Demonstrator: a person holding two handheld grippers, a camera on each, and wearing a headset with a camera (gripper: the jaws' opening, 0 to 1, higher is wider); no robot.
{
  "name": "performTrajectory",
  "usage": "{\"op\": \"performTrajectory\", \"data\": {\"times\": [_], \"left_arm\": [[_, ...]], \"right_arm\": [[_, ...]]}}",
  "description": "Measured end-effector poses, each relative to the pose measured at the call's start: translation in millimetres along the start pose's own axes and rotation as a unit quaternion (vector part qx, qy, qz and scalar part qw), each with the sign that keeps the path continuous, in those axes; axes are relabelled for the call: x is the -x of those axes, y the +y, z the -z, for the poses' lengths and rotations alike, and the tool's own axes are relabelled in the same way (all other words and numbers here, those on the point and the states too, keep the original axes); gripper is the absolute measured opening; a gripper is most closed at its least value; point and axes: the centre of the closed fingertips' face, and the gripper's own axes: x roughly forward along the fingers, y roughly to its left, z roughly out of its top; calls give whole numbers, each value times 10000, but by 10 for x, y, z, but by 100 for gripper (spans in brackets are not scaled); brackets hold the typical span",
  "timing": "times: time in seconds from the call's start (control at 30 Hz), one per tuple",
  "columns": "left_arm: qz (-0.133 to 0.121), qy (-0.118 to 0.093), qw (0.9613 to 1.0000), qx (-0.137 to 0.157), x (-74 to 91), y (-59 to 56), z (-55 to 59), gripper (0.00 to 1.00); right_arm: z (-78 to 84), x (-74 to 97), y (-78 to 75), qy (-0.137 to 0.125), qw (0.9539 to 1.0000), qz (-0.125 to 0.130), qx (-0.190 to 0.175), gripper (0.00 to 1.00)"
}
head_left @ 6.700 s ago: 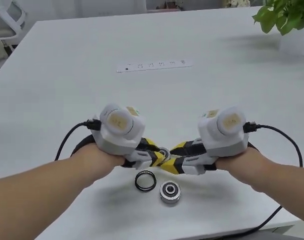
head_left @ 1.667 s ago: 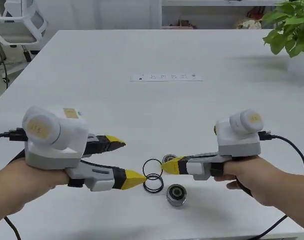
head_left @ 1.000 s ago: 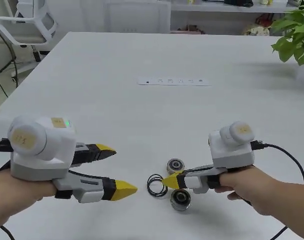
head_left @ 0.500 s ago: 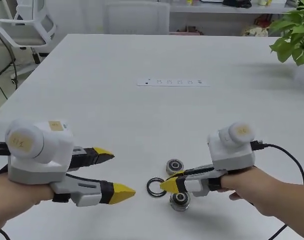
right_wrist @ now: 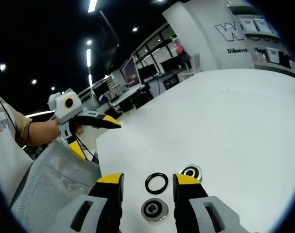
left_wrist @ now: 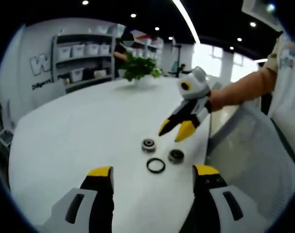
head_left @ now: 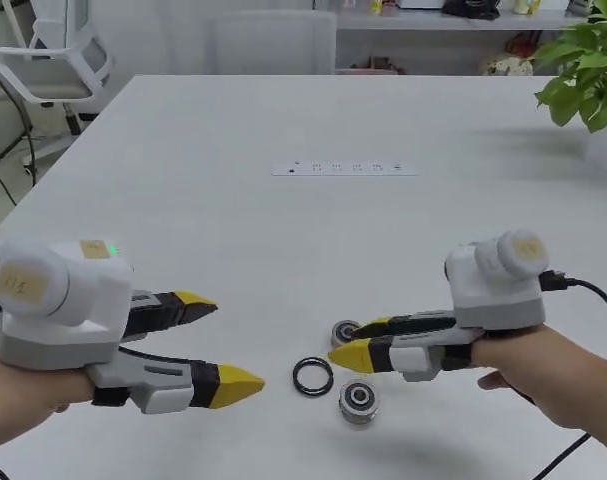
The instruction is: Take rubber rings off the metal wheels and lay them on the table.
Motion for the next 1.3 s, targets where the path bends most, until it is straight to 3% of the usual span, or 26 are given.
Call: {"op": "performTrajectory", "data": {"times": [0.17,0.47,0.67,1.3], "left_arm": [[-63,-32,10000,27,45,-22,0,68],[-186,-131,9996,145,132,-28,-5,69],[-294,-185,9993,131,206,-17,-29,71],[-606,-356,9973,207,423,-24,-36,74]], "right_arm": [[-57,180,-42,-195,9995,168,200,50],[9,478,14,-315,9970,456,534,61],[89,611,28,-236,9940,667,829,66],[168,989,82,-418,9880,1133,967,76]]}}
